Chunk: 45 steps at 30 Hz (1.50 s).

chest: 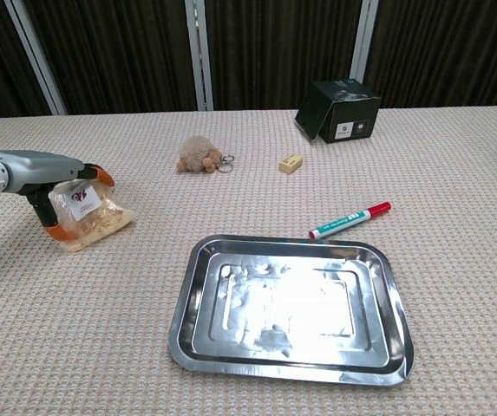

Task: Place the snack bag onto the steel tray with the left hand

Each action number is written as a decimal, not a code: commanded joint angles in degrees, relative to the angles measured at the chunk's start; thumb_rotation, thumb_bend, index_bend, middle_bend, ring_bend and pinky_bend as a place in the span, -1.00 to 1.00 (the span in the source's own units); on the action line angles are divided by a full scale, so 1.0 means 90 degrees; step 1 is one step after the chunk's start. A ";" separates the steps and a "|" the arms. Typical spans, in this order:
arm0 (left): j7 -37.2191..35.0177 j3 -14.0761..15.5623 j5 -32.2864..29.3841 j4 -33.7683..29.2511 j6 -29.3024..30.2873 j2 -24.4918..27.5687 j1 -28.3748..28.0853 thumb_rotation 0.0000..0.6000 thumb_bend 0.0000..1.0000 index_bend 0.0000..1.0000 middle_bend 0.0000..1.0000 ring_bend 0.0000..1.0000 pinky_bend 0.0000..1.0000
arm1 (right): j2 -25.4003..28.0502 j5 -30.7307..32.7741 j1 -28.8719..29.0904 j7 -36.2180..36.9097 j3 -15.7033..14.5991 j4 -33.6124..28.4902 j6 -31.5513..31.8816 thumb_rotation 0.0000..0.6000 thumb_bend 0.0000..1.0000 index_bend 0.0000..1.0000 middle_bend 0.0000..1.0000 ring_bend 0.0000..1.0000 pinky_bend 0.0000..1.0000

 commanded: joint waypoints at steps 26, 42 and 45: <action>-0.3227 0.0002 0.3847 -0.2469 0.1835 0.0403 0.0239 1.00 -0.16 -0.03 -0.53 -0.52 -0.15 | 0.0010 -0.0073 0.0029 0.0021 0.0020 0.0001 -0.0002 1.00 -1.00 -0.94 -0.94 -1.00 -1.00; -0.1044 -0.0262 0.3519 -0.2194 0.1384 -0.0926 -0.0513 0.50 -1.00 -1.00 -1.00 -1.00 -1.00 | 0.0092 -0.0130 0.0013 -0.0032 0.0022 -0.0103 0.0053 1.00 -1.00 -0.94 -0.94 -1.00 -1.00; -0.1033 -0.0359 0.3380 -0.2437 0.1593 -0.0799 -0.0424 0.49 -1.00 -1.00 -1.00 -1.00 -1.00 | 0.0099 -0.0138 0.0015 -0.0038 0.0025 -0.0123 0.0057 1.00 -1.00 -0.94 -0.94 -1.00 -1.00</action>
